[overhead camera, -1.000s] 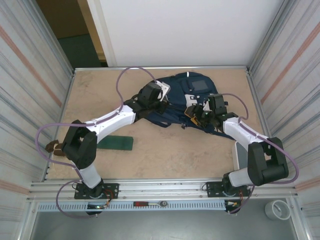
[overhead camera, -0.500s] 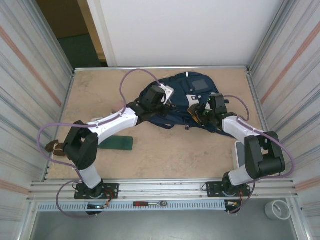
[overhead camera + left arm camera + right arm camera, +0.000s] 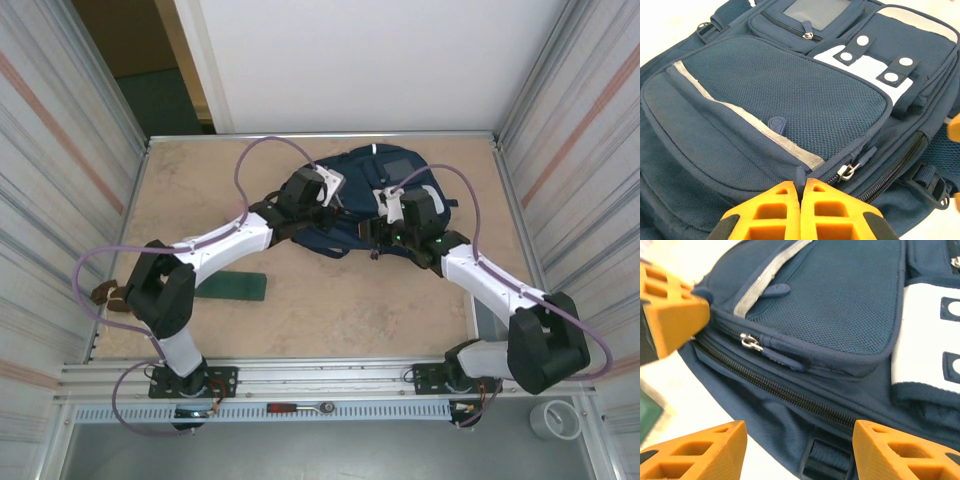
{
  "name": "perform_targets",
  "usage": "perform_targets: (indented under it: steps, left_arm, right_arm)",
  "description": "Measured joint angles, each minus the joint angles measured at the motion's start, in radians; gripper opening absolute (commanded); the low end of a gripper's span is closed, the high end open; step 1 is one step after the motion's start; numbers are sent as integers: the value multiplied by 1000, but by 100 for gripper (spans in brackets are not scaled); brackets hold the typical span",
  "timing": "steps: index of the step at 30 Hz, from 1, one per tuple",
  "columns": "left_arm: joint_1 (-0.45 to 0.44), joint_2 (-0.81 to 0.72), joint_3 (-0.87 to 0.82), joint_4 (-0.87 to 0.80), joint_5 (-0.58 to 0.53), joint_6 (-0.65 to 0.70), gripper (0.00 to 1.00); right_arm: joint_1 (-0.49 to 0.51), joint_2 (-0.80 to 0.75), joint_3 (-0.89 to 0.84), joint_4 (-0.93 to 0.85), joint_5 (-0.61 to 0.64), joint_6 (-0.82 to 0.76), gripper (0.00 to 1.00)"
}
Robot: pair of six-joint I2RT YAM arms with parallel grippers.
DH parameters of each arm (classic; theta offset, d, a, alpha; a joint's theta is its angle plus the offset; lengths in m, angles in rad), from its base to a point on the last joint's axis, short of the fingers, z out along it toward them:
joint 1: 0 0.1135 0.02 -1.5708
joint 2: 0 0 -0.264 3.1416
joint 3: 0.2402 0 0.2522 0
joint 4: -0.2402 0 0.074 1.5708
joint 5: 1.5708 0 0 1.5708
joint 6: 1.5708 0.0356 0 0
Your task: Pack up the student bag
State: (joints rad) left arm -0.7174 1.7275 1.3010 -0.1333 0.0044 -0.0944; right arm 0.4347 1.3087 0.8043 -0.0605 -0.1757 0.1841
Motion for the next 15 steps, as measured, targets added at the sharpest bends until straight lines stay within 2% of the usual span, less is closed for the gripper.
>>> perform_targets:
  steps: [5, 11, 15]
  left_arm:
    - [11, 0, 2, -3, 34, -16, 0]
    - [18, 0, 2, -5, 56, -22, 0]
    - [18, 0, 2, -12, 59, -26, 0]
  right_arm:
    - [4, 58, 0, 53, -8, -150, 57]
    - [14, 127, 8, 97, -11, -227, 57]
    - [37, 172, 30, 112, 0, -255, 49]
